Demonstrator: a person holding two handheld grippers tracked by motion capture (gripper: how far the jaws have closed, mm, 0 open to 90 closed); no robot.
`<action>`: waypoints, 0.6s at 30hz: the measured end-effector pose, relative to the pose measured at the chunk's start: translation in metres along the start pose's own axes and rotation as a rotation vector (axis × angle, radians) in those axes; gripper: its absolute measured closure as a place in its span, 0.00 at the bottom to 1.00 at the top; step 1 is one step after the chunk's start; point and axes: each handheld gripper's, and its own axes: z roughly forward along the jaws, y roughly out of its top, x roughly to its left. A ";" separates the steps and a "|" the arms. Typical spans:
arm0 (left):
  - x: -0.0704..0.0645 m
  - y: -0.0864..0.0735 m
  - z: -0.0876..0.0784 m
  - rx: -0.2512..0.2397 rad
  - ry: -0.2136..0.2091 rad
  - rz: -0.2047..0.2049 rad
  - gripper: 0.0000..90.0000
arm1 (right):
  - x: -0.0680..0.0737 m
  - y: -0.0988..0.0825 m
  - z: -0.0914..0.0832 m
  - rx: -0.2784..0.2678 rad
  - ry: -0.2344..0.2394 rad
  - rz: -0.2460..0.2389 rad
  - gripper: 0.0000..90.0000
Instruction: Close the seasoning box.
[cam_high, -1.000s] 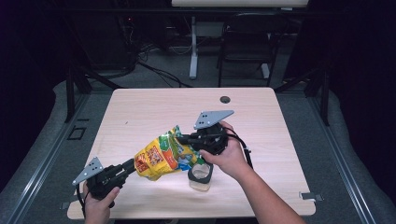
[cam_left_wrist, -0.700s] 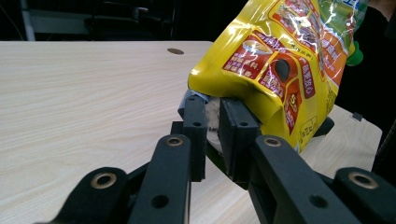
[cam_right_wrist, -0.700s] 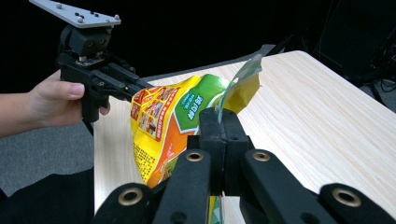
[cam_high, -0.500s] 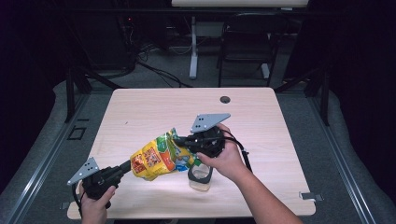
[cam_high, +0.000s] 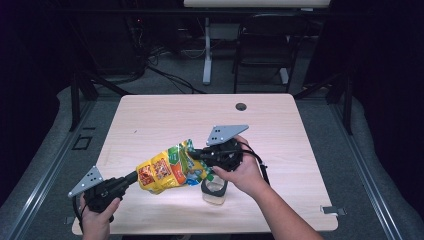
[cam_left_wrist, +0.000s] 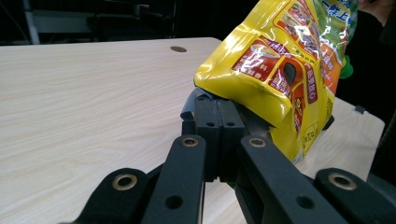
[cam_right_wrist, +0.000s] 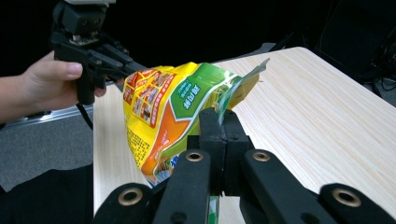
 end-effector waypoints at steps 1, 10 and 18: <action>0.000 0.001 0.000 0.001 0.001 0.003 1.00 | 0.000 0.000 0.000 0.002 -0.001 -0.003 1.00; -0.006 0.005 0.001 0.033 0.025 0.029 1.00 | 0.000 -0.009 -0.001 0.014 -0.018 0.006 1.00; -0.008 0.005 0.004 0.043 0.046 0.047 1.00 | -0.002 -0.017 0.000 0.033 -0.028 0.014 1.00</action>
